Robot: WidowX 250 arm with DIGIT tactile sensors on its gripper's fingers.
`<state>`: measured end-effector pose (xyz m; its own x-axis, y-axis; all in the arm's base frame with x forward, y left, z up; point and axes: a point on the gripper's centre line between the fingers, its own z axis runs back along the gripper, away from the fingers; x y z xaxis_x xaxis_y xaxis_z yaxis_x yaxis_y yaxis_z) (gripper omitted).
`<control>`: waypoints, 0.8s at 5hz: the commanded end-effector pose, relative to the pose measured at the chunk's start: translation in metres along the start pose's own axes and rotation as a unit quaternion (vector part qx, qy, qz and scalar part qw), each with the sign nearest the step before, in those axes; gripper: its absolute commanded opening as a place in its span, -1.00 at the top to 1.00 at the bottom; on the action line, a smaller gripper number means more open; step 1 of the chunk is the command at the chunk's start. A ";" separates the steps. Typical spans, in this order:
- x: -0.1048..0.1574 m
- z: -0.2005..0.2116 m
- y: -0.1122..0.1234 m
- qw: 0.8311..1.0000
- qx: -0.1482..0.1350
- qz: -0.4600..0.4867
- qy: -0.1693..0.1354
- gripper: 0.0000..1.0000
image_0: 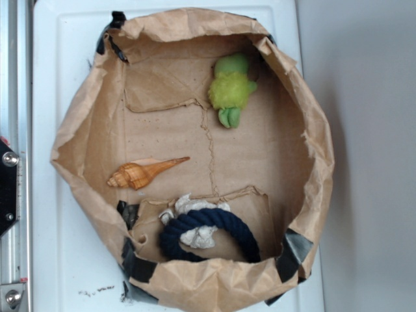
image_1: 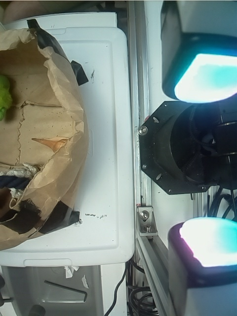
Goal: Grab the green animal.
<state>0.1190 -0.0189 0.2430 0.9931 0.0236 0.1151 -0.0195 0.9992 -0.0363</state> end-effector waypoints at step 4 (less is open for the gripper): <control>0.147 -0.039 -0.001 0.989 0.022 0.113 -0.091 -1.00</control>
<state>0.2660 -0.0235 0.2021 0.9375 0.2525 0.2394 -0.2548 0.9667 -0.0219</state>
